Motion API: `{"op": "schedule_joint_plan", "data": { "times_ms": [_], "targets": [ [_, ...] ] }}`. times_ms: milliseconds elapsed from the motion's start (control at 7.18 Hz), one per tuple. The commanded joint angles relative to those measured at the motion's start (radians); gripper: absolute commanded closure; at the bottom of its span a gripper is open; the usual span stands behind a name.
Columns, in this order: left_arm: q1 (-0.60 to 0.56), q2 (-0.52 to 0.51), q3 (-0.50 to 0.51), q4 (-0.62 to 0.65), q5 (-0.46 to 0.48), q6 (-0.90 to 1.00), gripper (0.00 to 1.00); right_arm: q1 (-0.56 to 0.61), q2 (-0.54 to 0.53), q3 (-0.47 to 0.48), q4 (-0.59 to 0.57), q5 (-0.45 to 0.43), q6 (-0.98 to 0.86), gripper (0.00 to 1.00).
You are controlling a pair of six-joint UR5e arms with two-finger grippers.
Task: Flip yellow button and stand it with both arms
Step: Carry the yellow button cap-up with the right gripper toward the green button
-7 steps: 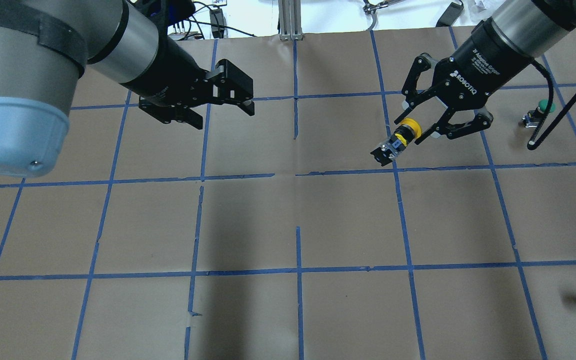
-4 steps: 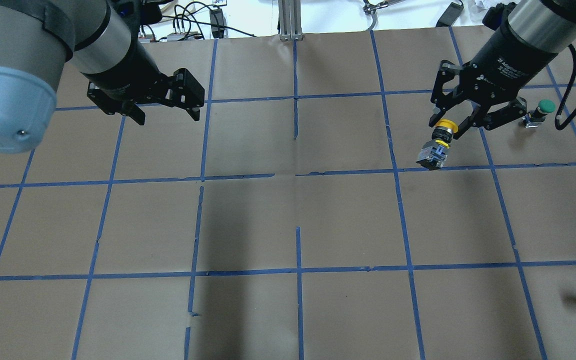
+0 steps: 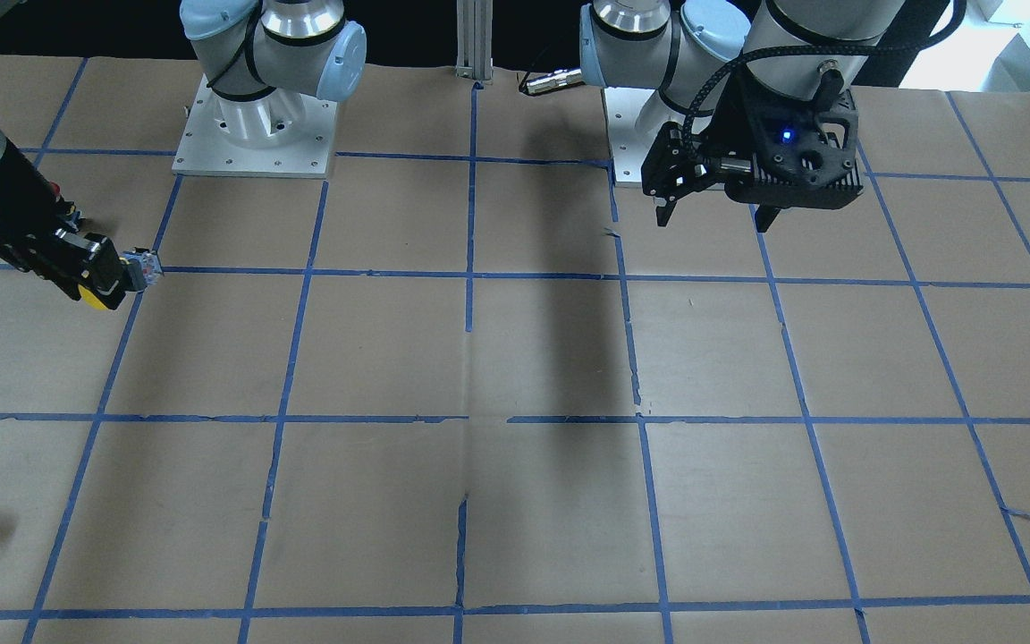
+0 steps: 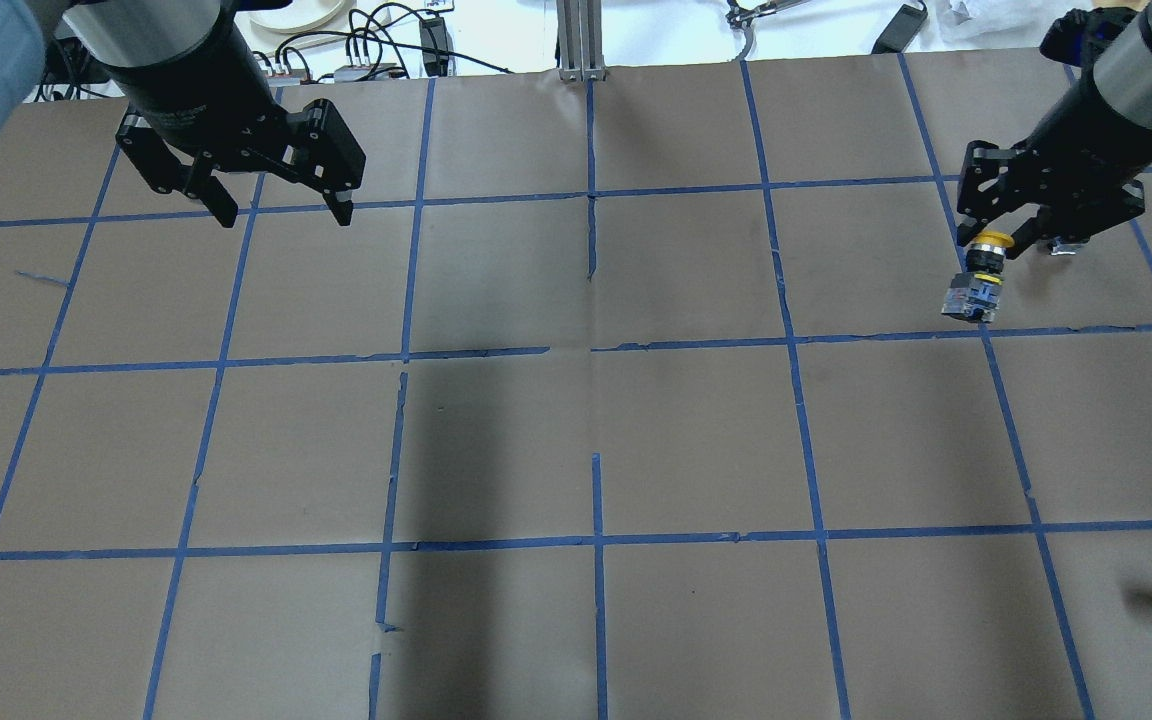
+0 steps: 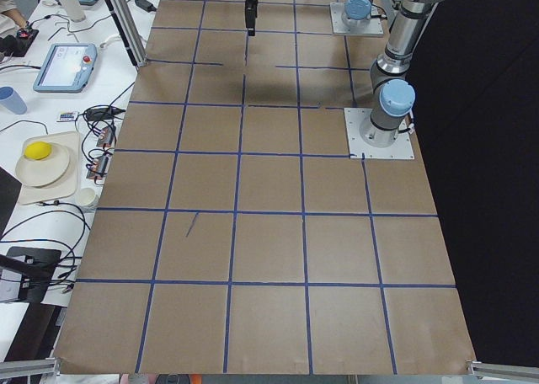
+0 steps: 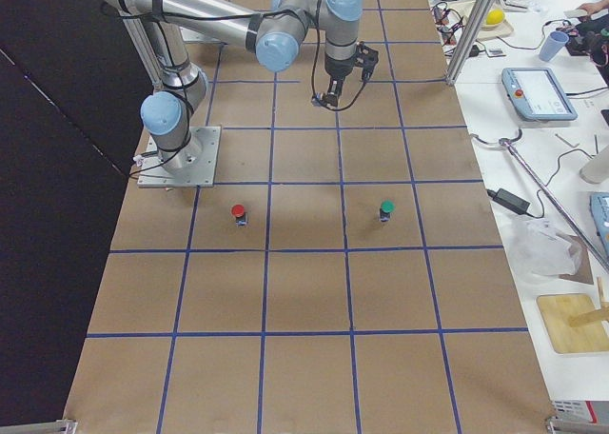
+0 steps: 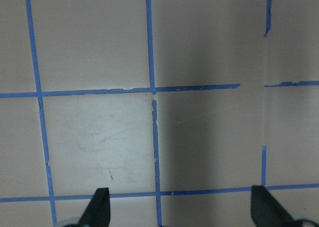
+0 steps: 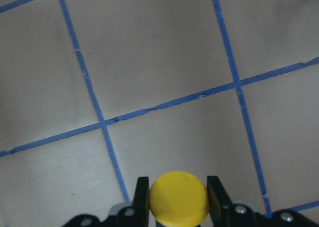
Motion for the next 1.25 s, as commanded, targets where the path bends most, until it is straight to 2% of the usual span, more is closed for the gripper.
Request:
{"op": "schedule_joint_plan", "data": {
  "times_ms": [0,278,696,975,1114],
  "targets": [
    [0.003,-0.002,0.008,-0.014,0.003,0.019,0.01,-0.025,0.002,0.05,-0.125,-0.081,-0.062,0.9],
    [0.003,-0.002,0.008,-0.014,0.004,0.019,0.01,-0.073,0.002,0.082,-0.184,-0.126,-0.054,0.9],
    [0.004,-0.001,0.008,-0.012,0.006,0.019,0.0,-0.096,0.007,0.214,-0.425,-0.194,-0.031,0.9],
    [0.004,-0.001,0.008,-0.012,0.006,0.019,0.01,-0.108,0.042,0.237,-0.528,-0.226,-0.03,0.9],
    [0.003,-0.001,0.008,-0.012,0.006,0.019,0.0,-0.111,0.069,0.243,-0.592,-0.31,-0.001,0.9]
  ]
}}
